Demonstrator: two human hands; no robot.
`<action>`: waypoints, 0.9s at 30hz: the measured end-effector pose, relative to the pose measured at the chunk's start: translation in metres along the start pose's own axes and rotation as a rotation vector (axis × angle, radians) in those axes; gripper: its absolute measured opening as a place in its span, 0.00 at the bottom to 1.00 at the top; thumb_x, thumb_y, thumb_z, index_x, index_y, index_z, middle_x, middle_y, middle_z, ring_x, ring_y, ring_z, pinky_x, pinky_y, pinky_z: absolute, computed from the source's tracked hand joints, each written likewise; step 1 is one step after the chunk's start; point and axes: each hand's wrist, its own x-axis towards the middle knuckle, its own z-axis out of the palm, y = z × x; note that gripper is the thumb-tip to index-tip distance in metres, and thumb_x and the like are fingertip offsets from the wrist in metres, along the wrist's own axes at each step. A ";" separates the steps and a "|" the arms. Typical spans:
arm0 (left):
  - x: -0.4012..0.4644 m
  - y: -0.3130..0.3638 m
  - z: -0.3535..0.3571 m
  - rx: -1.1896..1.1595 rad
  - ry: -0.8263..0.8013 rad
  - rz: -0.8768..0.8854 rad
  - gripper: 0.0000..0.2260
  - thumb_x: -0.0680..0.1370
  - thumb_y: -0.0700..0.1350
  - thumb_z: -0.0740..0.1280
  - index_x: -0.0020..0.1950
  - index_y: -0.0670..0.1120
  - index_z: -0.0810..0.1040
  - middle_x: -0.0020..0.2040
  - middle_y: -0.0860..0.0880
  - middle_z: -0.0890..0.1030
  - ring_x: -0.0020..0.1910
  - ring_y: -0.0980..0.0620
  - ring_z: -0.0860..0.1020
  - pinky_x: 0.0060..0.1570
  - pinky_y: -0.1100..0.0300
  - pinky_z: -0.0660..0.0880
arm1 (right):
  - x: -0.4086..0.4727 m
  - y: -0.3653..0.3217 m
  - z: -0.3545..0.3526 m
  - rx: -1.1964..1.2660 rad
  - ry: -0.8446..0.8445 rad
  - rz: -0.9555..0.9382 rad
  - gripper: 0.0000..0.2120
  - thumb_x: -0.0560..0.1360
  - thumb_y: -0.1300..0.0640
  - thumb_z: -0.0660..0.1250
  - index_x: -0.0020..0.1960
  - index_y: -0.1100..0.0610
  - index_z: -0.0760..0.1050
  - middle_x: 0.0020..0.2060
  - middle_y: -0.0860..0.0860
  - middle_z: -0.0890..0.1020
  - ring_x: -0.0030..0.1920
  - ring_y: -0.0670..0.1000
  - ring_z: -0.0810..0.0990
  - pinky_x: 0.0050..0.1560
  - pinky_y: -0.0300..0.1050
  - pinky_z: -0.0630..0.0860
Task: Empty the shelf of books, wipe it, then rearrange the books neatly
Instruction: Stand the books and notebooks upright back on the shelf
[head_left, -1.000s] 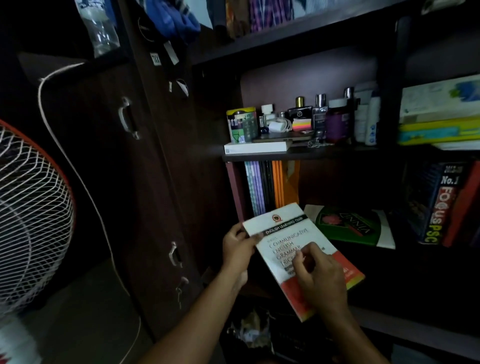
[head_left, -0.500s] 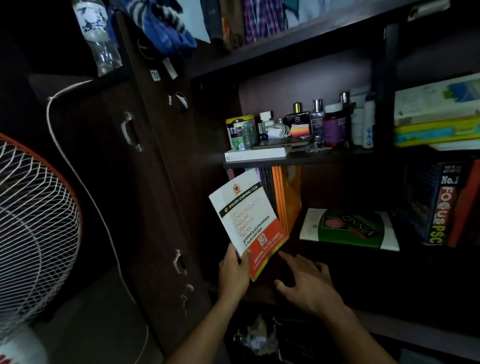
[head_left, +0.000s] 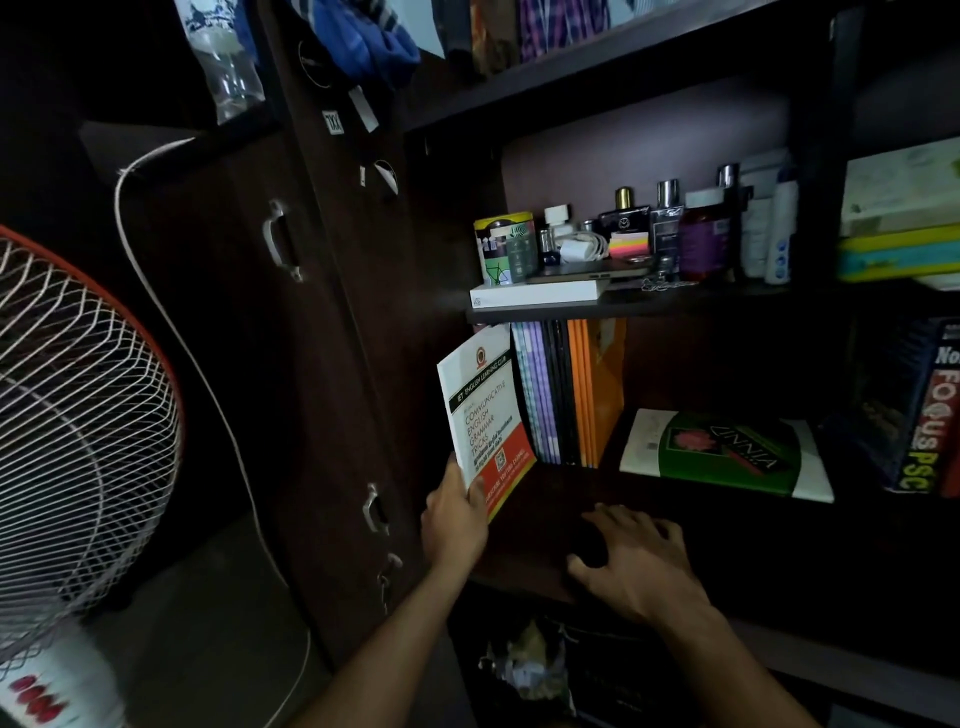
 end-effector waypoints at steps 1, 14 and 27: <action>0.003 0.003 0.001 -0.012 -0.003 -0.007 0.21 0.85 0.52 0.59 0.78 0.53 0.64 0.66 0.46 0.77 0.66 0.44 0.74 0.59 0.51 0.73 | 0.000 0.000 0.000 -0.001 -0.003 0.001 0.35 0.75 0.30 0.56 0.78 0.42 0.60 0.79 0.44 0.60 0.78 0.48 0.57 0.74 0.53 0.53; 0.056 0.037 0.037 -0.087 -0.099 -0.089 0.21 0.85 0.52 0.59 0.78 0.50 0.62 0.67 0.42 0.75 0.65 0.40 0.76 0.62 0.45 0.77 | 0.004 -0.001 0.002 -0.028 0.017 0.003 0.36 0.73 0.29 0.54 0.77 0.42 0.60 0.77 0.43 0.62 0.75 0.49 0.61 0.72 0.53 0.56; 0.079 0.019 0.076 -0.108 0.179 0.228 0.16 0.83 0.46 0.63 0.70 0.55 0.68 0.61 0.56 0.74 0.59 0.56 0.77 0.54 0.53 0.79 | 0.078 0.013 -0.007 0.496 0.411 -0.015 0.16 0.76 0.46 0.69 0.61 0.43 0.70 0.55 0.43 0.75 0.57 0.47 0.76 0.53 0.45 0.74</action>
